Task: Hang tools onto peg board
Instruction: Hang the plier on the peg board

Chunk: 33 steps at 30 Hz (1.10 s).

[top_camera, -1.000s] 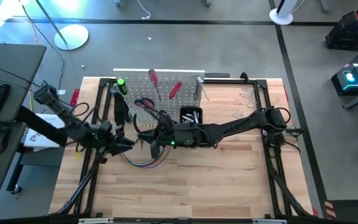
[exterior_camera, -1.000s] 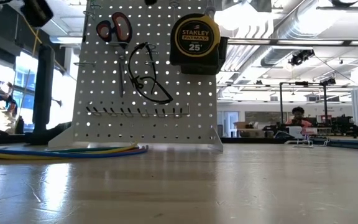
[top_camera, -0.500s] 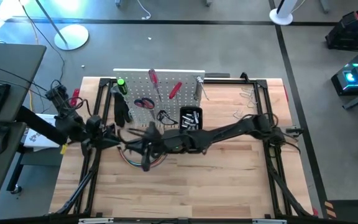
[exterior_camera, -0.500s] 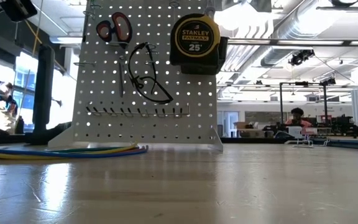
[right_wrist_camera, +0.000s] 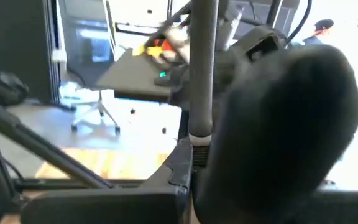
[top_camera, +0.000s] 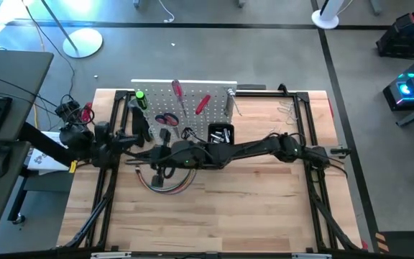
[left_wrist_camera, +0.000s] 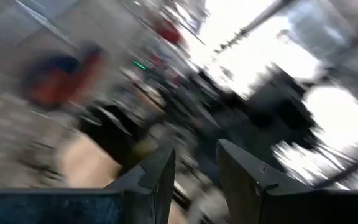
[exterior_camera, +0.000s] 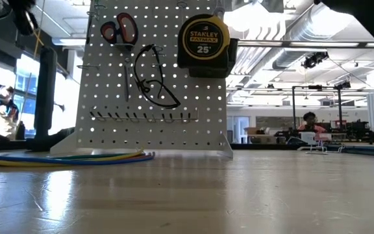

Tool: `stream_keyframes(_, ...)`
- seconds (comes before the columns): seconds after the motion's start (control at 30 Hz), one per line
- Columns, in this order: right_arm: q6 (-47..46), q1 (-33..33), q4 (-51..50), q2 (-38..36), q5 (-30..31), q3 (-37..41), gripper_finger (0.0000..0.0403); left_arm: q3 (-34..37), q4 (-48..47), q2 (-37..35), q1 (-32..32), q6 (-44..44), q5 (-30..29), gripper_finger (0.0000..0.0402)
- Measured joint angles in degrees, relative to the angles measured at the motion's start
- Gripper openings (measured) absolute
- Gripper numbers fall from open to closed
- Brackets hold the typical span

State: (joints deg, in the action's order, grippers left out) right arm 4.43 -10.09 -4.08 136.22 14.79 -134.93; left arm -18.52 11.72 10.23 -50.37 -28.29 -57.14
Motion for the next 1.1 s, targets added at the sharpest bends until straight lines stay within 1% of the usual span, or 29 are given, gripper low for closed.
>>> stream_keyframes(0.1,1.8,0.1,-1.6,-0.6,1.3,0.8,0.0024,0.0,0.2,-0.8,0.0,1.9,-9.7,0.0111)
stream_keyframes(0.23,1.2,0.0,-5.3,-0.8,2.3,0.9,0.0024,0.0,-0.4,-0.8,0.0,2.6,-22.2,0.0098)
stream_keyframes(0.37,1.2,-0.5,-8.9,-1.3,2.2,1.0,0.0024,0.0,-0.6,-0.8,0.0,6.7,-31.7,0.0077)
stream_keyframes(0.4,1.1,-0.6,-9.6,-1.6,2.1,1.0,0.0024,0.0,-0.7,-0.8,0.1,7.6,-32.7,0.0072)
stream_keyframes(0.5,0.7,-0.9,-10.2,-2.3,1.7,1.0,0.0024,0.0,-1.6,-0.8,1.4,9.5,-32.9,0.0057)
stream_keyframes(0.6,0.6,-0.9,-10.1,-2.4,-0.1,1.0,0.0024,0.0,-3.0,-0.5,3.1,9.3,-32.9,0.0034)
stream_keyframes(0.7,0.5,-0.8,-10.2,-2.4,-0.5,1.0,0.0024,0.0,-5.0,-0.5,5.1,7.4,-32.9,0.0006)
stream_keyframes(0.77,0.3,-0.8,-9.9,-2.4,-0.5,1.0,0.0024,0.0,-6.2,-0.4,7.1,6.2,-32.9,0.0004)
stream_keyframes(0.87,-0.5,-0.8,-9.8,-2.4,-1.7,1.0,0.0024,0.0,-6.6,1.0,10.5,2.0,-32.8,0.0001)
stream_keyframes(0.97,-1.4,-0.9,-9.5,-2.4,-1.9,1.0,0.0024,0.0,-5.3,3.9,13.1,-1.5,-30.4,0.0001)
stream_keyframes(1.07,-1.4,-0.9,-9.4,-2.4,-2.0,1.0,0.0024,0.0,-3.5,9.5,15.4,-7.1,-26.2,0.0)
stream_keyframes(1.1,-1.4,-0.9,-9.5,-2.4,-2.0,1.0,0.0024,0.0,-2.5,11.8,16.0,-8.4,-25.8,0.0)
